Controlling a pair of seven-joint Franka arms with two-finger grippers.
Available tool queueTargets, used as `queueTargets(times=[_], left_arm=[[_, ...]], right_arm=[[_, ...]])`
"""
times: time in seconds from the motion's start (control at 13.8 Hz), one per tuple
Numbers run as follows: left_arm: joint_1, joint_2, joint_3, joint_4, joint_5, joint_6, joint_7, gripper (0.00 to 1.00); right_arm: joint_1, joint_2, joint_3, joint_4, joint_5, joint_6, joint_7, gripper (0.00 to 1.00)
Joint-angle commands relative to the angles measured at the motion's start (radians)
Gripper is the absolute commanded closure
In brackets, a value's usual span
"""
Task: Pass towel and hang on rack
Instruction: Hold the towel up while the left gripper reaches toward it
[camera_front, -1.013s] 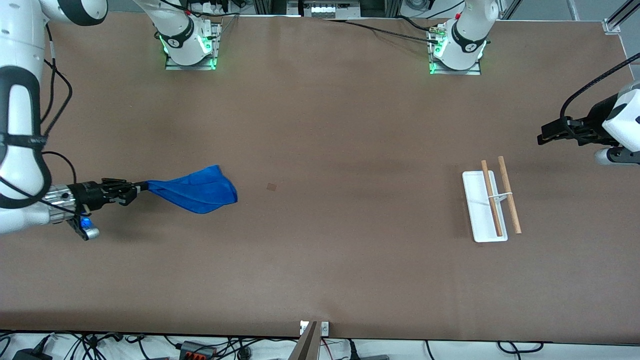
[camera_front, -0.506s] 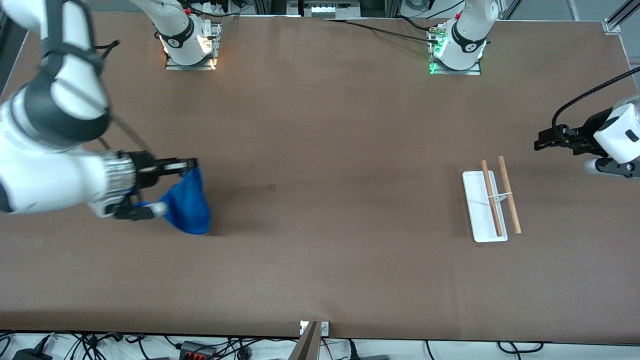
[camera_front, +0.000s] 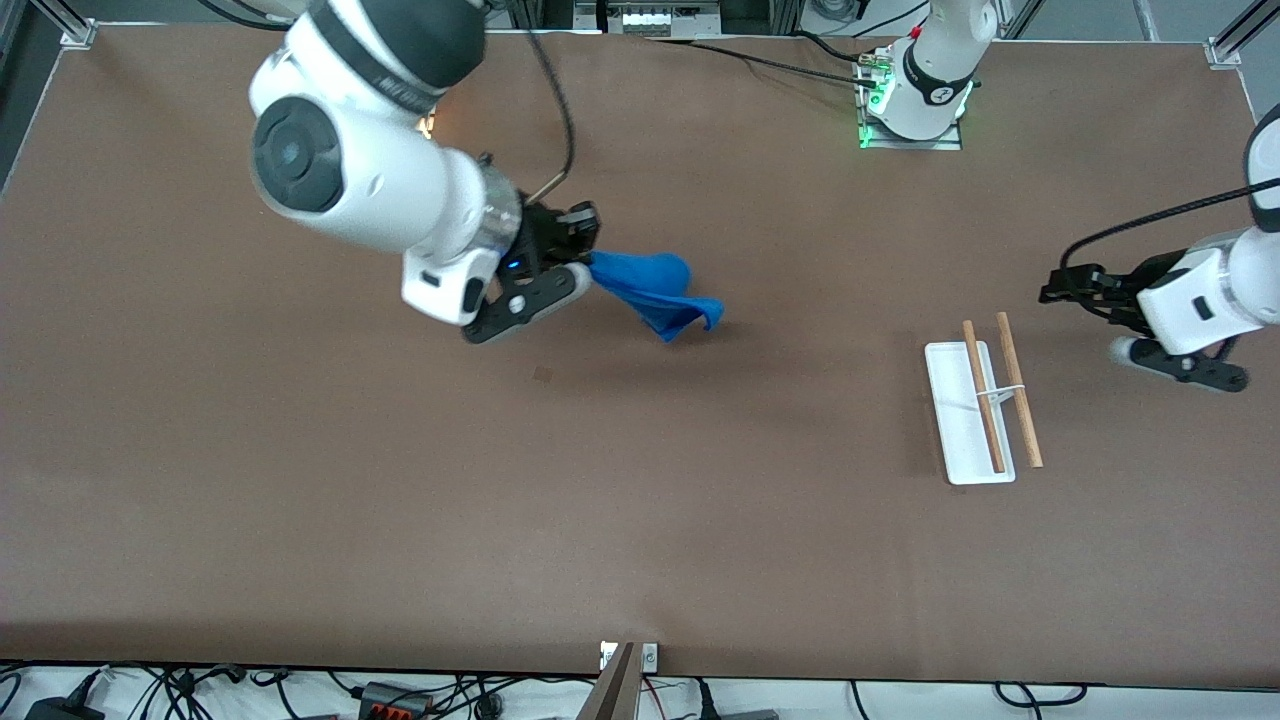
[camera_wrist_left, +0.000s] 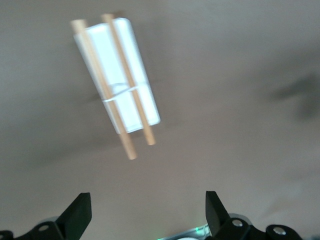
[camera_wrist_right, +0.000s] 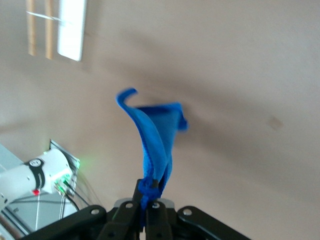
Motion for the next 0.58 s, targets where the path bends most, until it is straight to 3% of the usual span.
queueTargets(times=[0.0, 0.29, 0.51], left_arm=[[0.002, 0.076, -0.026, 0.030, -0.080, -0.017, 0.199, 0.00], [-0.049, 0.119, -0.041, -0.026, -0.261, 0.101, 0.570, 0.00], [-0.066, 0.113, -0.135, -0.163, -0.416, 0.295, 0.727, 0.00]], right_arm=[[0.064, -0.004, -0.012, 0.001, -0.010, 0.116, -0.003, 1.00], [0.147, 0.002, -0.014, 0.001, -0.012, 0.247, 0.016, 1.00], [0.163, 0.002, -0.017, 0.001, -0.014, 0.256, 0.016, 1.00]])
